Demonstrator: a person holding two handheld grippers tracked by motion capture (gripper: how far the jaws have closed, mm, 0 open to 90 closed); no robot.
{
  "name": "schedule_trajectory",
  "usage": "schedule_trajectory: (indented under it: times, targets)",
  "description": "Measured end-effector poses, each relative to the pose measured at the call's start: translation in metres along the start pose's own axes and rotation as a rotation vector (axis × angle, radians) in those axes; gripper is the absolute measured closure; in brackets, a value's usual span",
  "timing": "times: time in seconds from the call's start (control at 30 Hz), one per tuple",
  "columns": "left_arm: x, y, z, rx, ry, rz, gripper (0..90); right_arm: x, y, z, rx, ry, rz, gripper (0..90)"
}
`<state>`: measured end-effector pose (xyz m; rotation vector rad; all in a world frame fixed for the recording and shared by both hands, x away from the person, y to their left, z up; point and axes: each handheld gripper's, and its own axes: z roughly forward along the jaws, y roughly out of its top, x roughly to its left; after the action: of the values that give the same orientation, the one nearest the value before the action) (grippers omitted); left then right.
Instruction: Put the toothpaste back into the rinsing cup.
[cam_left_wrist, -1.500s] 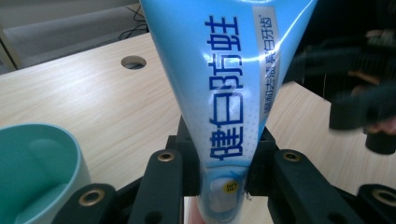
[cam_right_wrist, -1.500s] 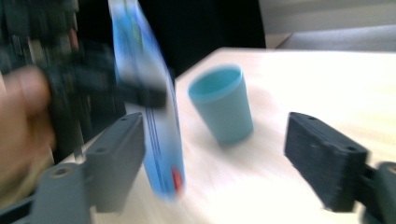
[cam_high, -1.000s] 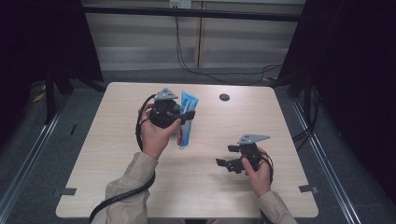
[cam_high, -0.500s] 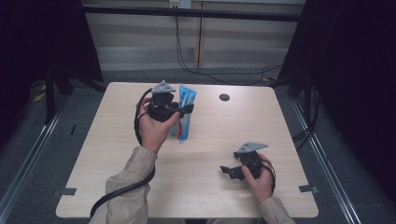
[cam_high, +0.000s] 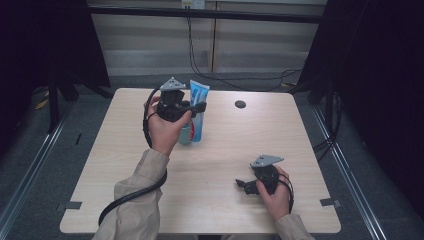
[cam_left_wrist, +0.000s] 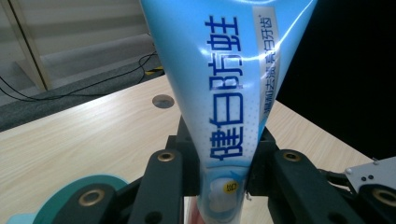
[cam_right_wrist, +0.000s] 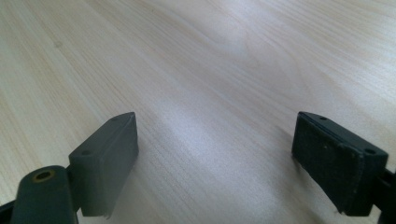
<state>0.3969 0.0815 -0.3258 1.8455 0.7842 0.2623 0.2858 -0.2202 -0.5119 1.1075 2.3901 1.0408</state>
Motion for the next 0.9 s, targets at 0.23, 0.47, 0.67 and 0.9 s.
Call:
schedule_trajectory:
  times: [0.23,0.47,0.67,0.9]
  targets:
    - [0.005,0.008,-0.002,-0.016,0.007,-0.008,72.9,0.000,0.000,0.000,0.001,0.000,0.002,14.1]
    - [0.012,0.013,-0.003,-0.021,0.021,-0.010,72.9,0.000,0.000,0.000,0.000,0.000,0.001,14.1]
    - [0.019,0.014,-0.001,-0.024,0.027,-0.024,72.9,0.000,0.000,0.000,0.001,0.001,0.004,14.1]
    - [0.024,0.019,0.001,-0.040,0.040,-0.026,72.9,0.000,0.000,0.000,0.000,0.001,0.001,14.0]
